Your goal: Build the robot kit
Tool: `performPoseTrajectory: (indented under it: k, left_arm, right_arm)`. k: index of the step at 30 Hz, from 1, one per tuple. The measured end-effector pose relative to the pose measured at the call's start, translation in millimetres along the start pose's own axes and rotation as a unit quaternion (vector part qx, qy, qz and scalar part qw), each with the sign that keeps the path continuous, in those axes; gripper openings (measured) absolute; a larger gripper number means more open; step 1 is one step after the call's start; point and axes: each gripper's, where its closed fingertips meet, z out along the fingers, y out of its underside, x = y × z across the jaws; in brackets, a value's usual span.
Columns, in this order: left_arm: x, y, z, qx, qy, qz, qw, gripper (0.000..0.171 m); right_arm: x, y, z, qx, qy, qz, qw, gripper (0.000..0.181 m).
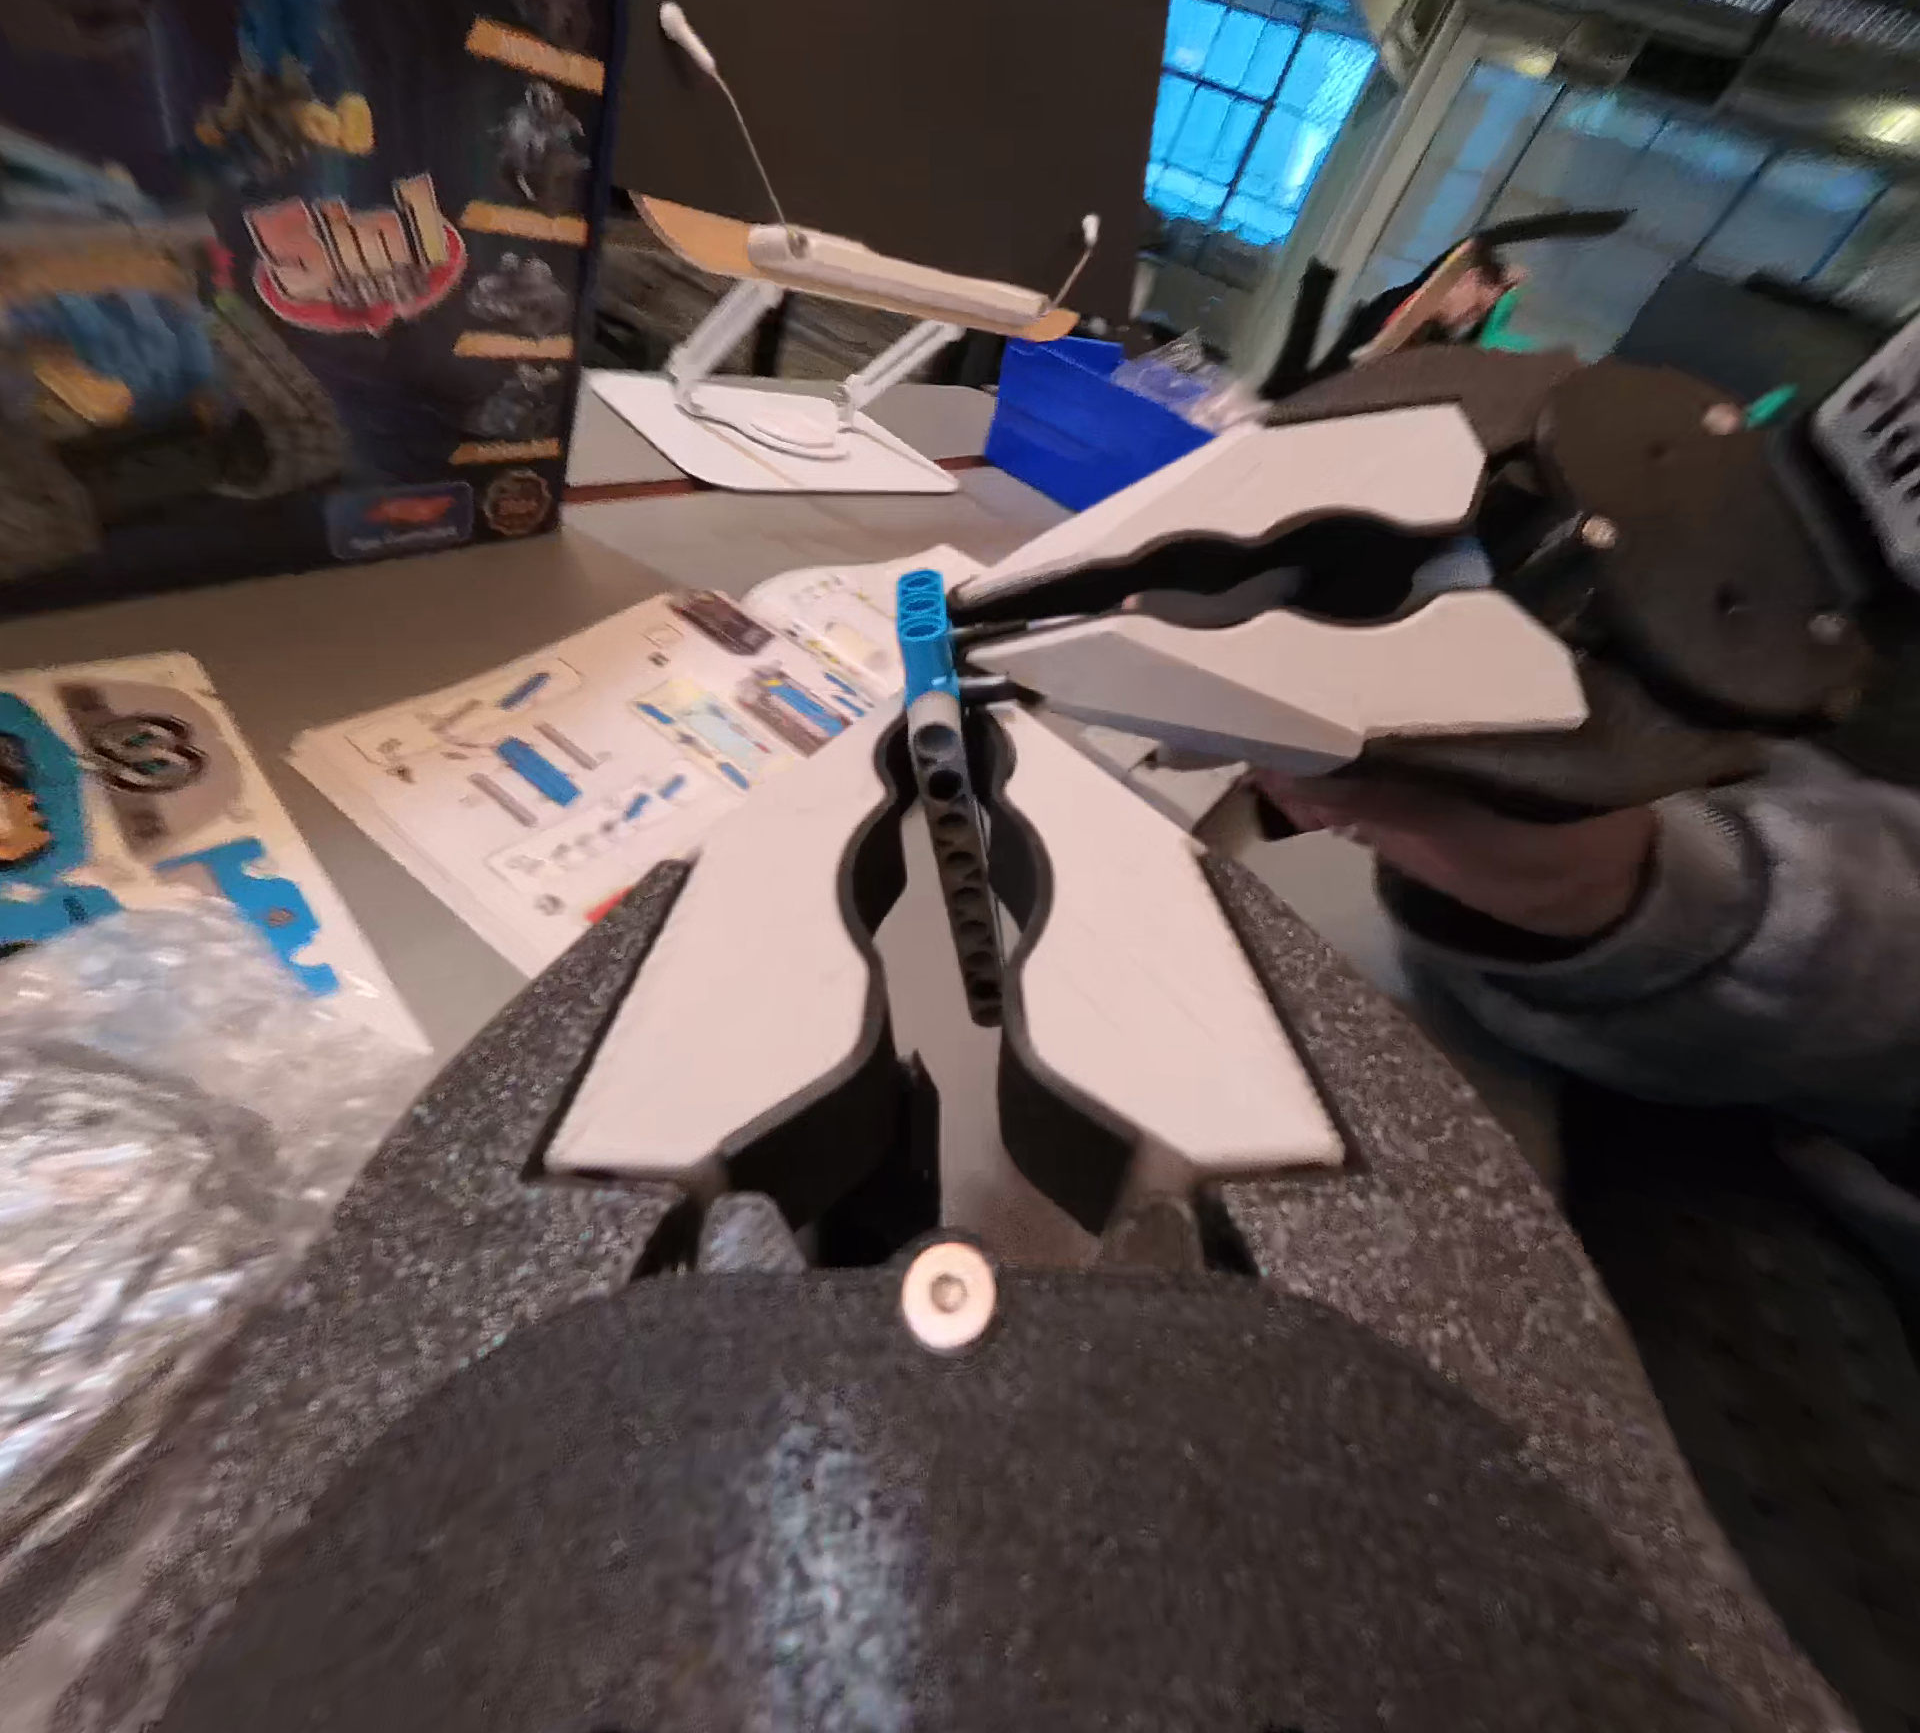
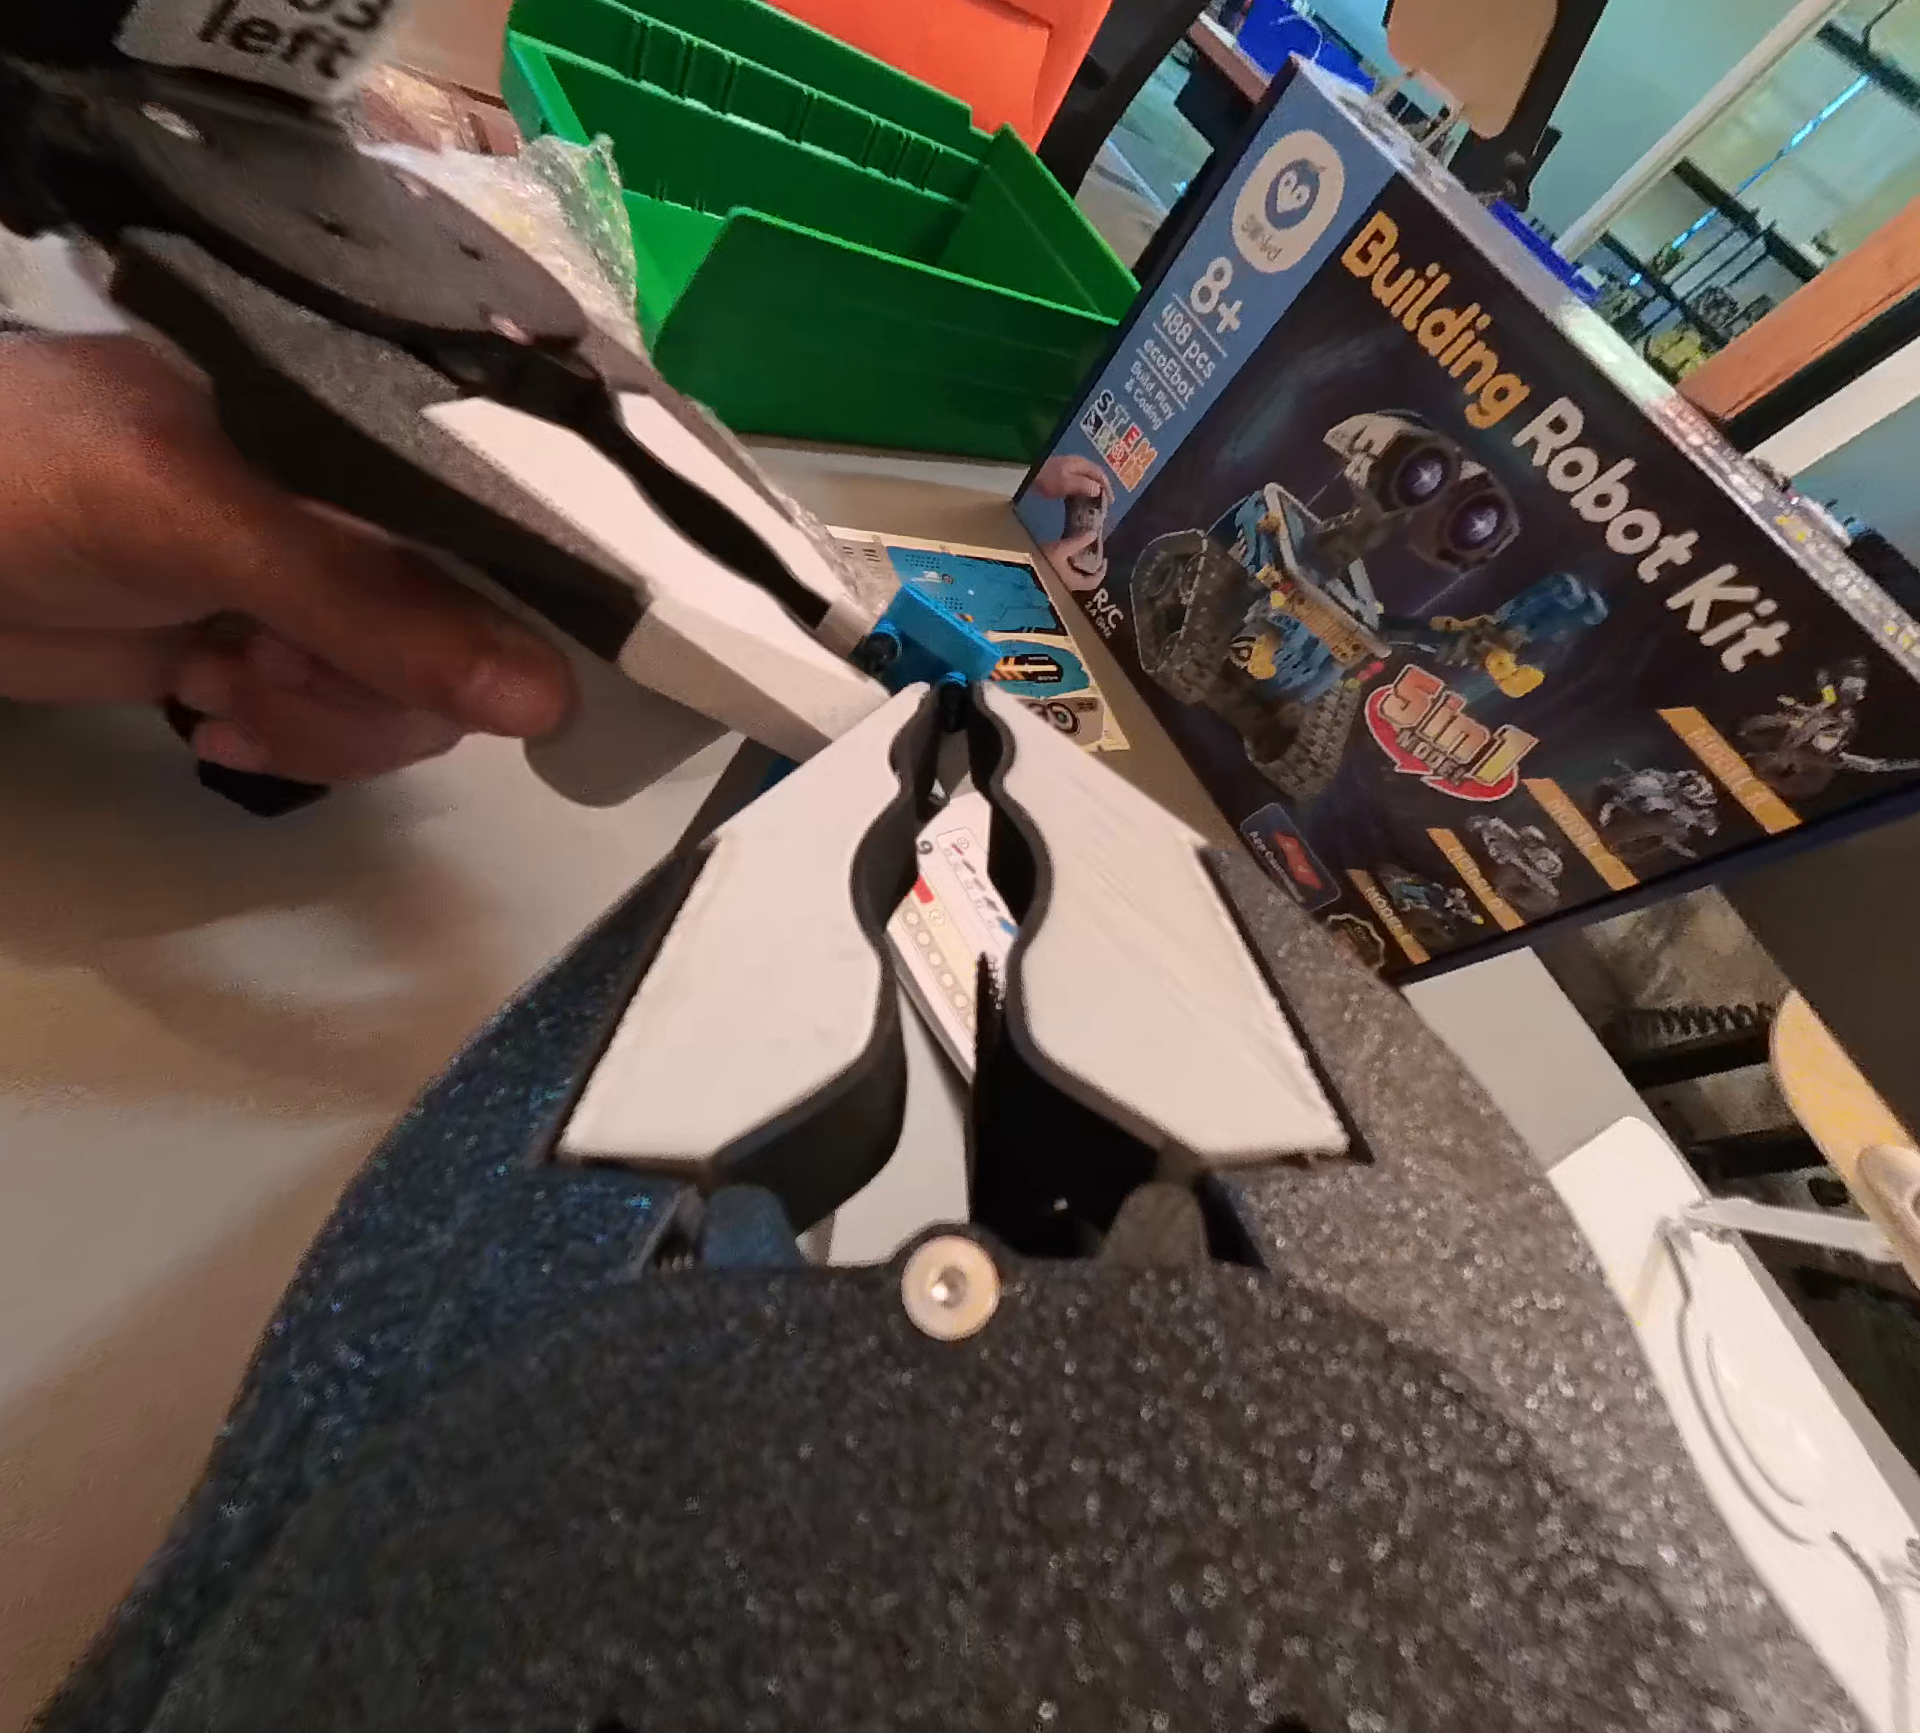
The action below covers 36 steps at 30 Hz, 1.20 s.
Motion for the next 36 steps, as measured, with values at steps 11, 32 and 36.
performPoseTrajectory:
  k: [11, 32, 36]
  left_arm:
    - [18, -7, -3, 0.018, 0.135, -0.126, 0.983, 0.007]
    - [46, -15, -14, 0.037, 0.149, 0.007, 0.988, 0.007]
    - [37, -11, -9, 0.024, 0.137, 0.005, 0.990, 0.007]
  right_arm:
    - [8, -5, -8, 0.074, -0.155, 0.256, 0.951, 0.040]
    - [-10, -16, -21, 0.132, -0.363, 0.417, 0.823, 0.047]
    - [-9, -12, -20, 0.132, -0.356, 0.415, 0.827, 0.040]
